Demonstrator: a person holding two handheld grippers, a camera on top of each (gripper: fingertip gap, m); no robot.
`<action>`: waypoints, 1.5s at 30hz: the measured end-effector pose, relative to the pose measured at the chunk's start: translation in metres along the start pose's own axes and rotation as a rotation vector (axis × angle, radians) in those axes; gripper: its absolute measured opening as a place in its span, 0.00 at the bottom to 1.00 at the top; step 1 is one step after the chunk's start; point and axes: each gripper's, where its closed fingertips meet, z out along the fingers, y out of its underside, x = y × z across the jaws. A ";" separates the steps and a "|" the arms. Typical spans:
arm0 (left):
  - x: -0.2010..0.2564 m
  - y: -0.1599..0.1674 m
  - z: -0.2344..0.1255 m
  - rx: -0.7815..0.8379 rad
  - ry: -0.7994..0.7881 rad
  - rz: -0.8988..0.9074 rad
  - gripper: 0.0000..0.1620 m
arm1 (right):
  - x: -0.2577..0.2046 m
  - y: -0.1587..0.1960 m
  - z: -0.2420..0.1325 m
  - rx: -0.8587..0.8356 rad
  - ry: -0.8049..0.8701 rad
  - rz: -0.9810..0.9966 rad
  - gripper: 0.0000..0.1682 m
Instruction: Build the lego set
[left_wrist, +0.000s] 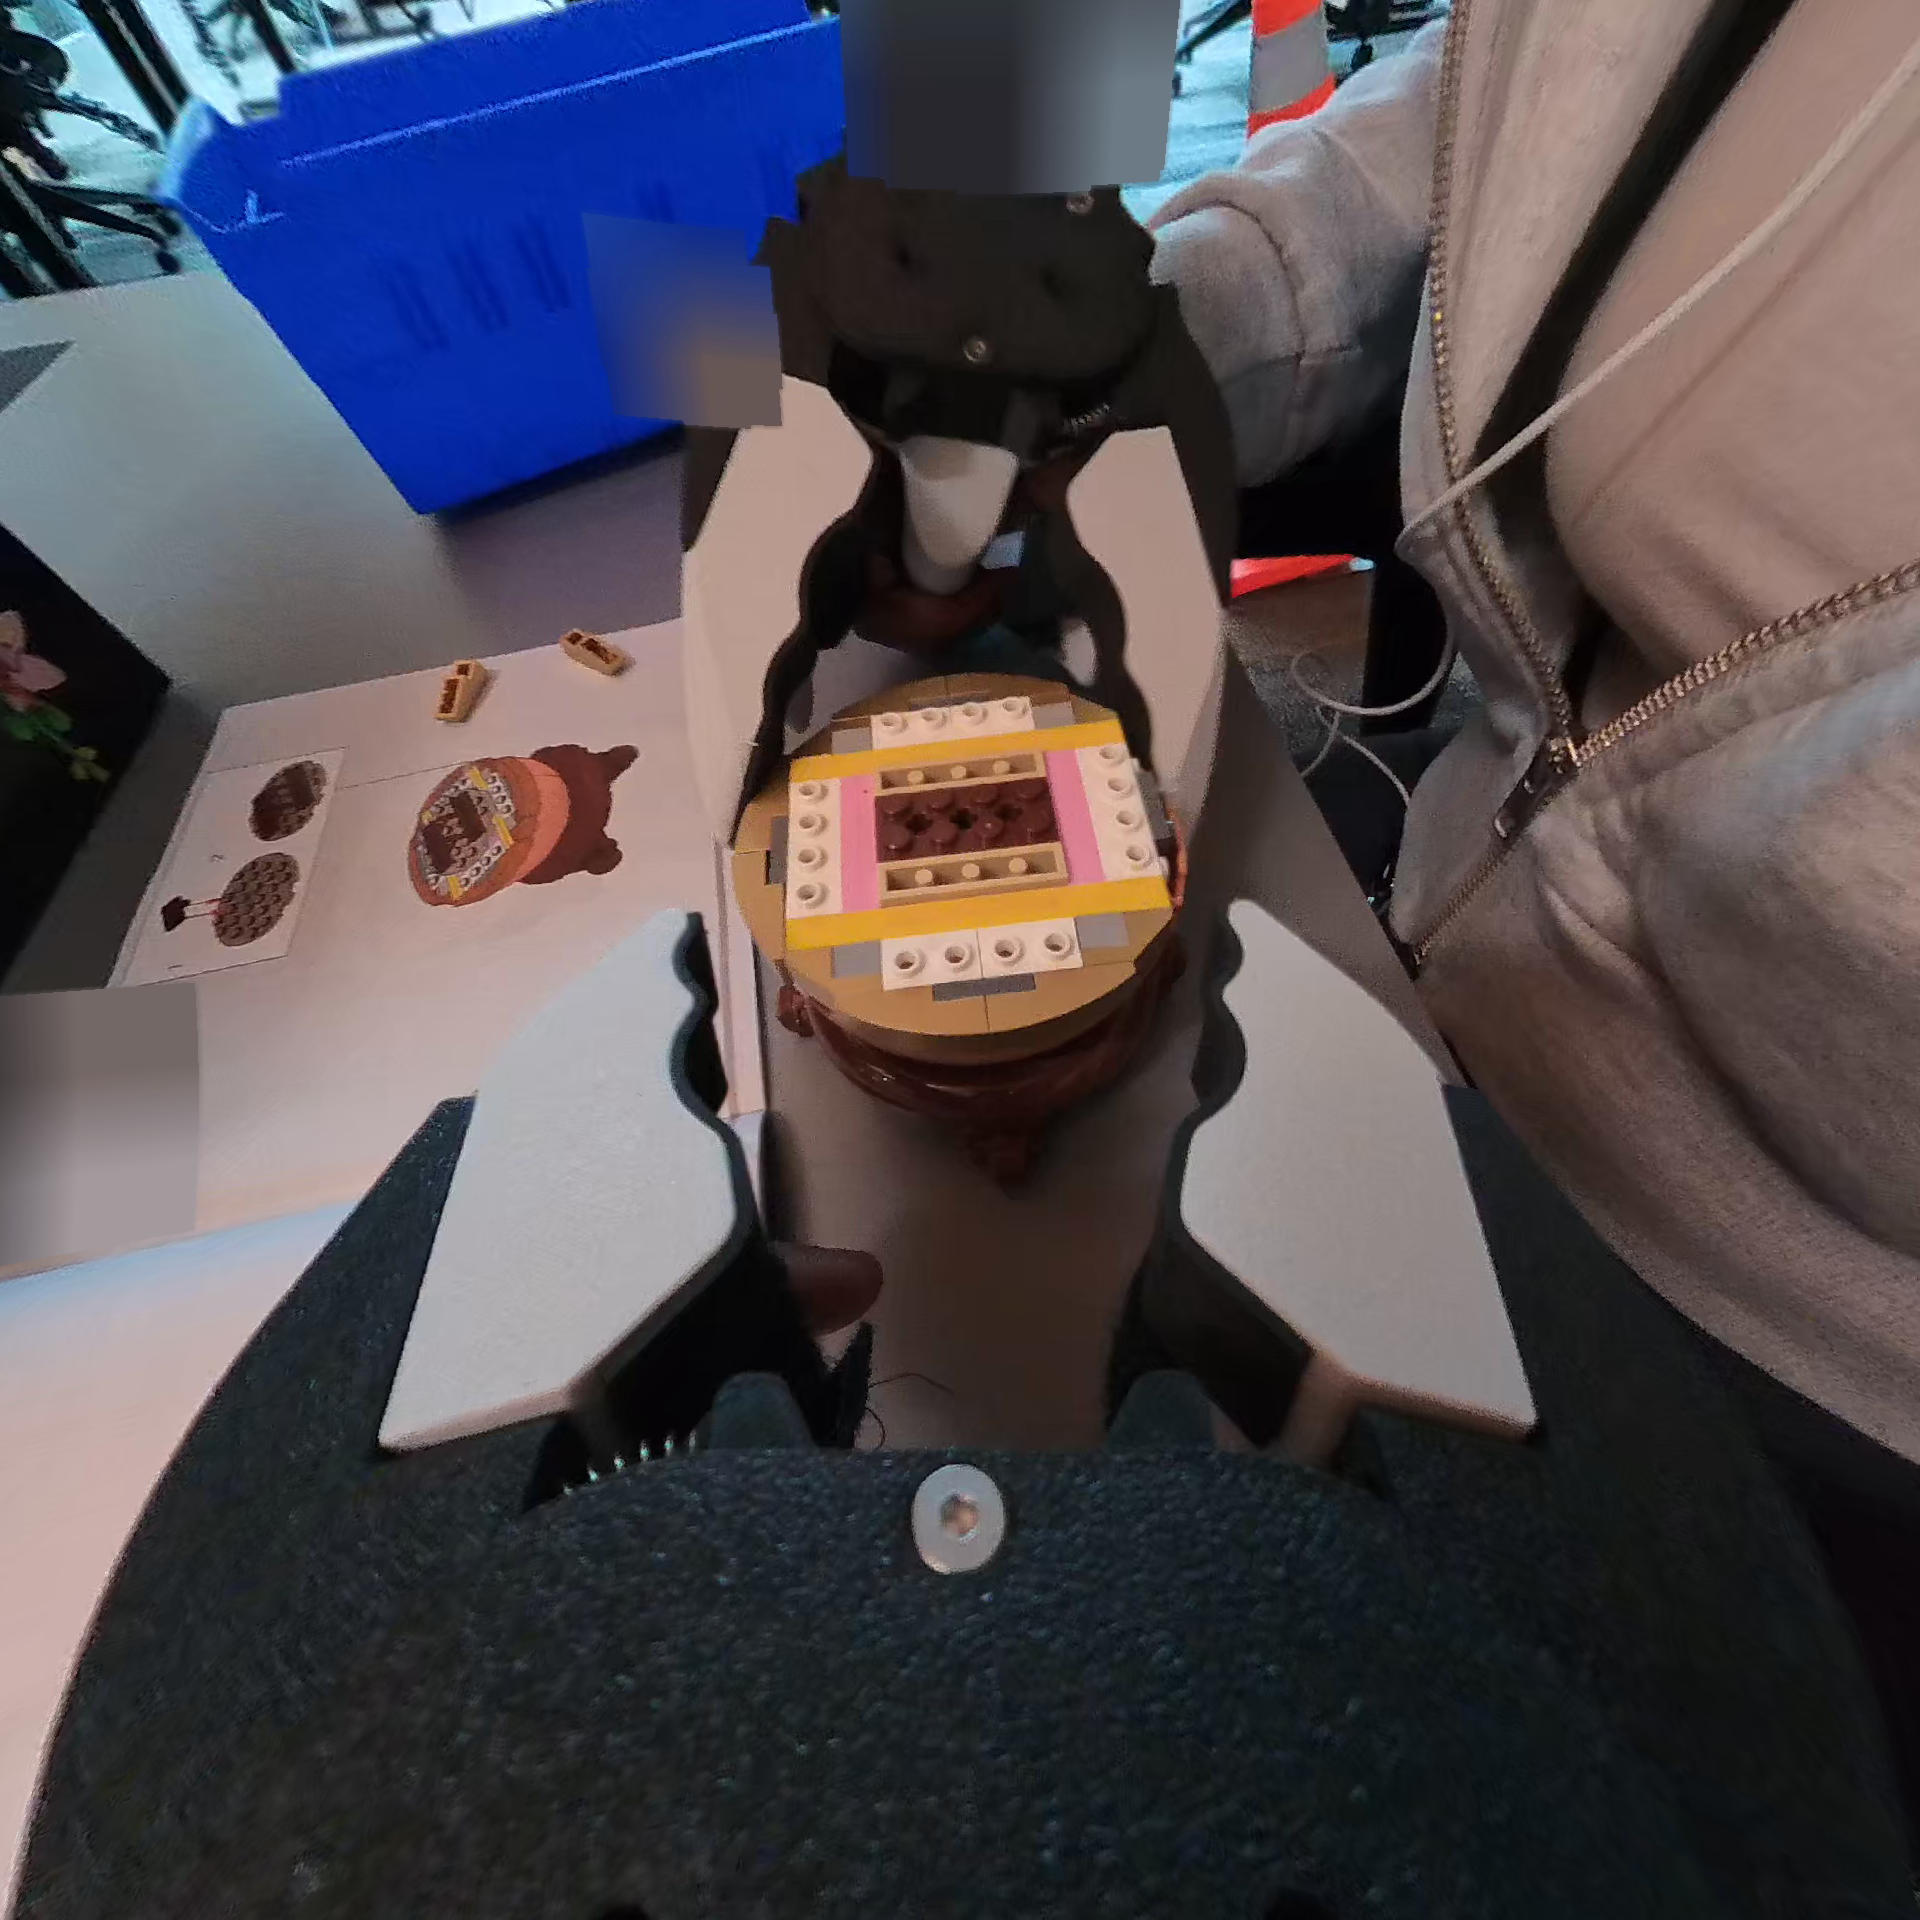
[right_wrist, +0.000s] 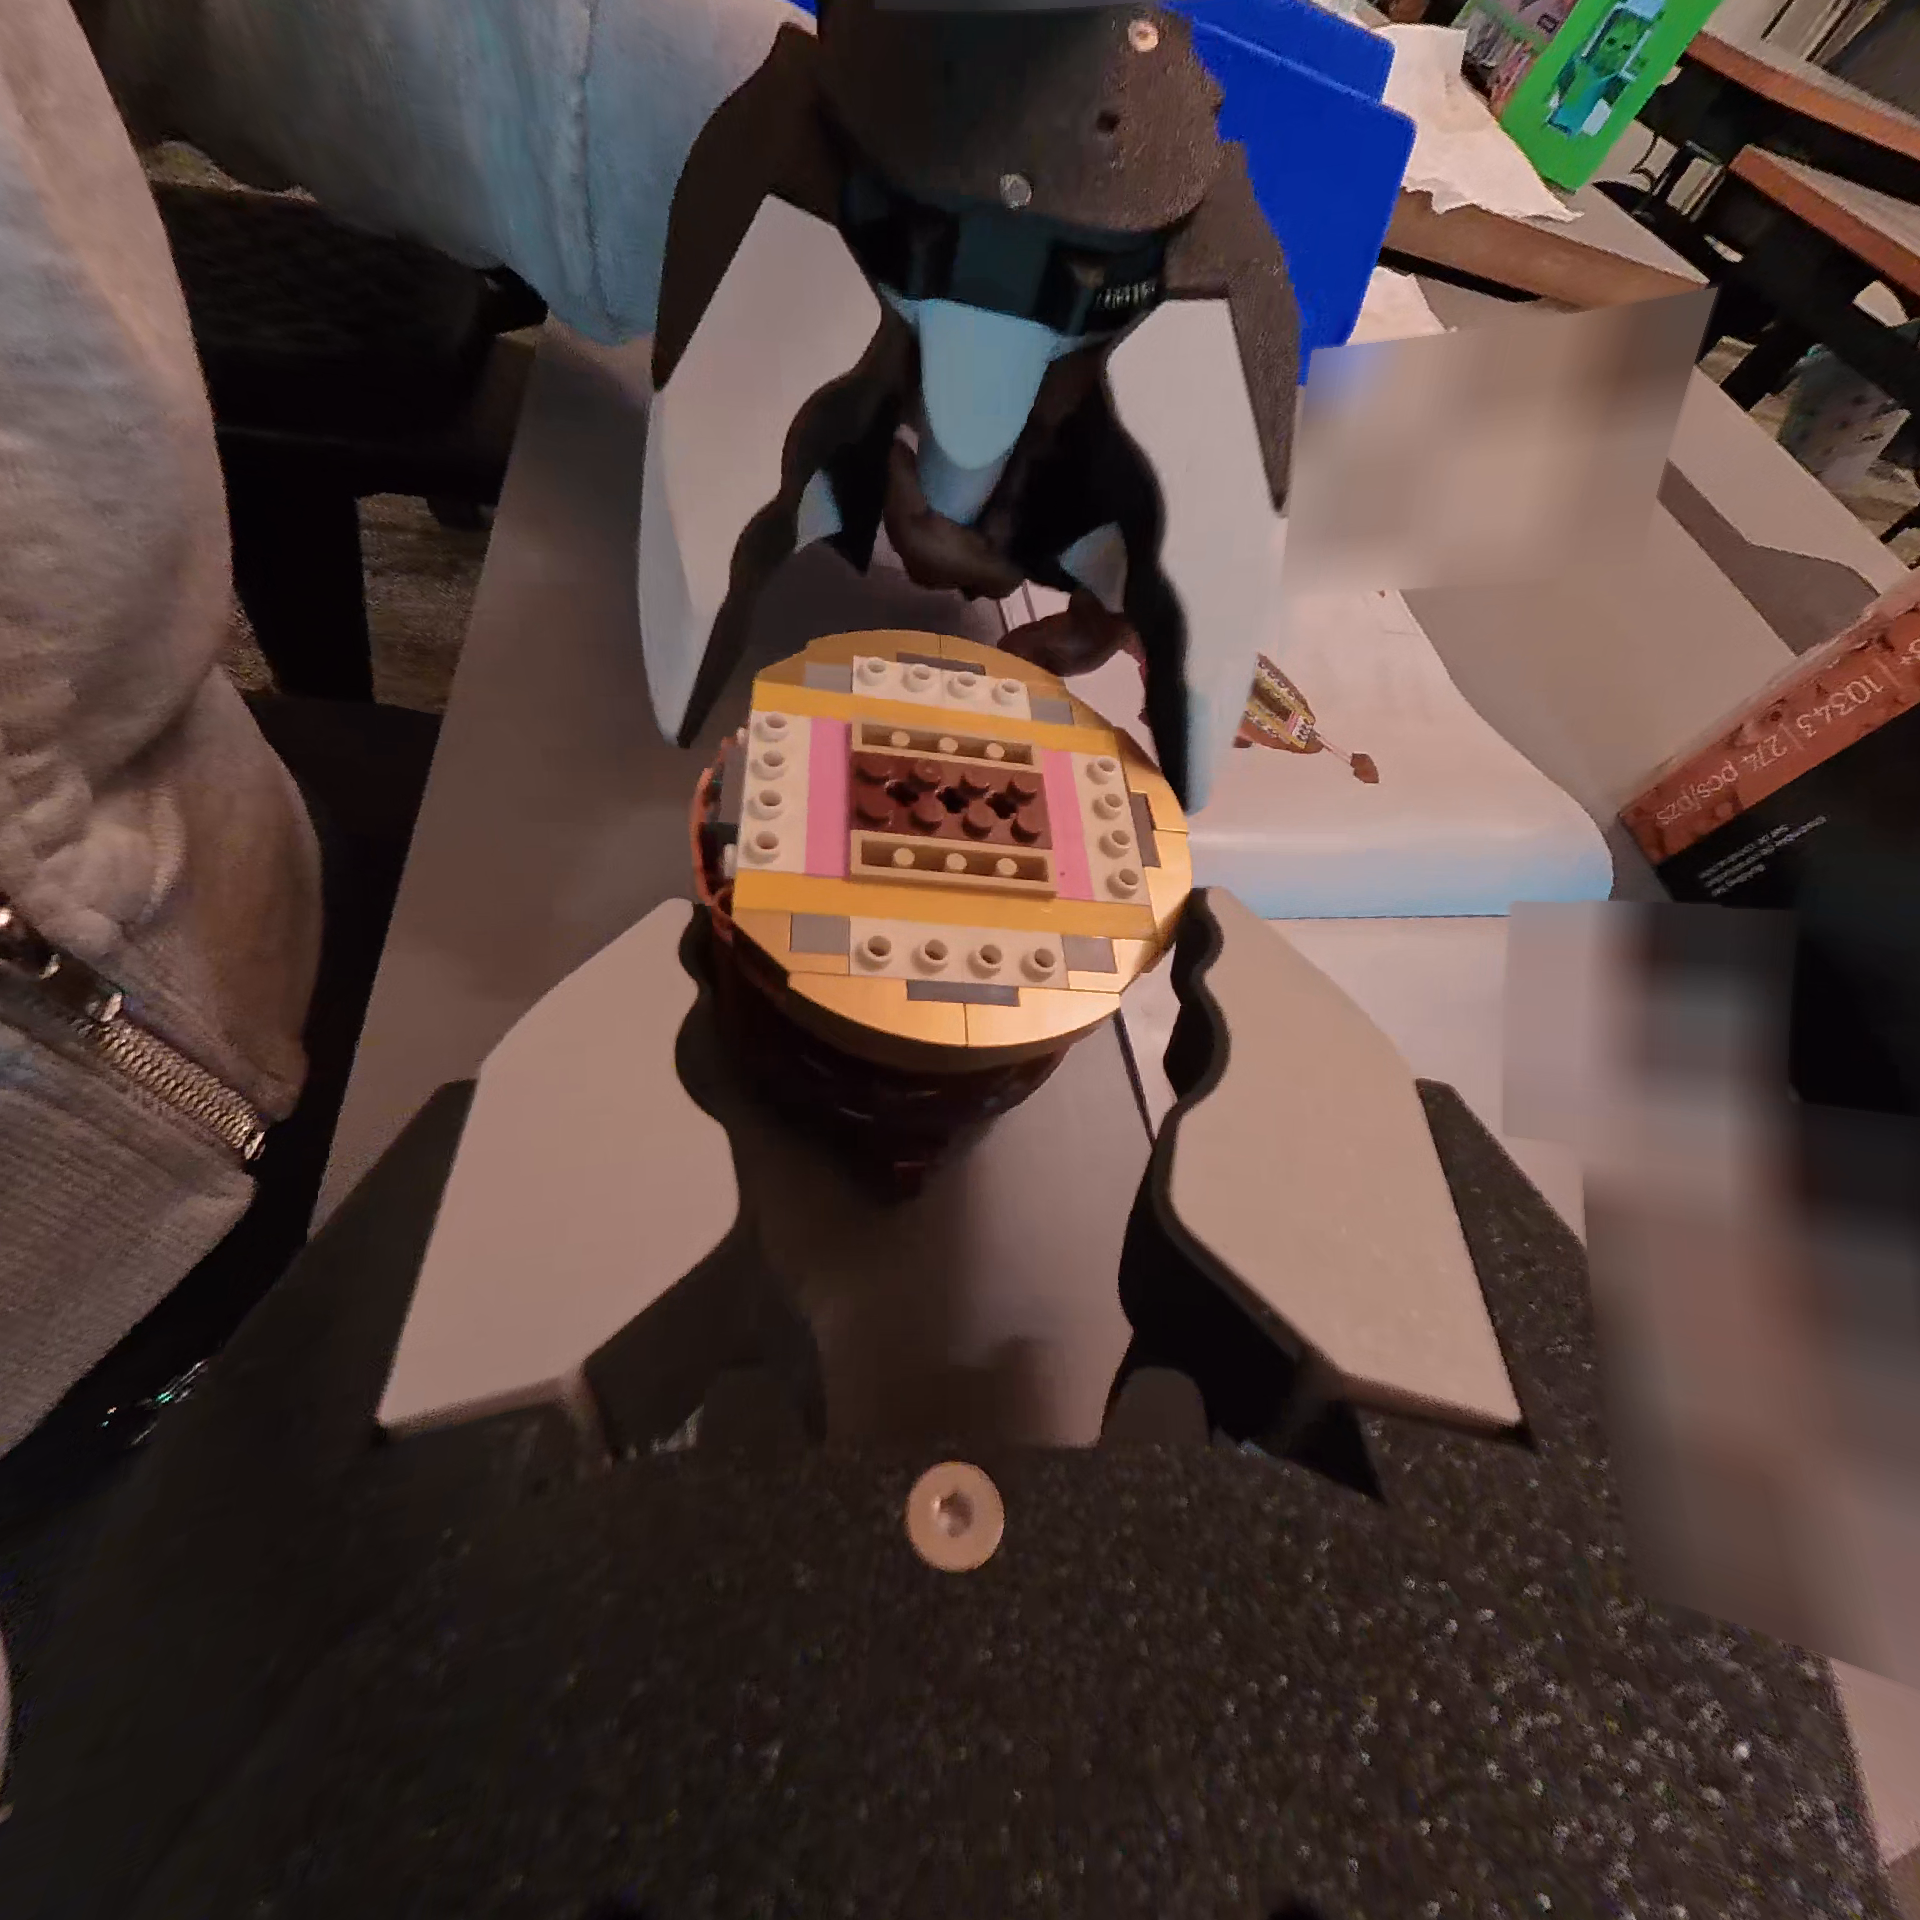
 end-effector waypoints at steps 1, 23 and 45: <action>0.001 0.000 0.002 0.000 0.004 0.001 0.53 | 0.000 0.000 0.000 0.002 0.000 0.000 0.49; 0.003 0.003 0.000 -0.034 0.000 0.044 0.48 | -0.002 0.000 0.000 -0.010 -0.089 -0.046 0.49; 0.003 0.006 0.000 -0.019 -0.081 0.084 0.48 | -0.004 -0.002 0.003 0.010 -0.186 -0.105 0.49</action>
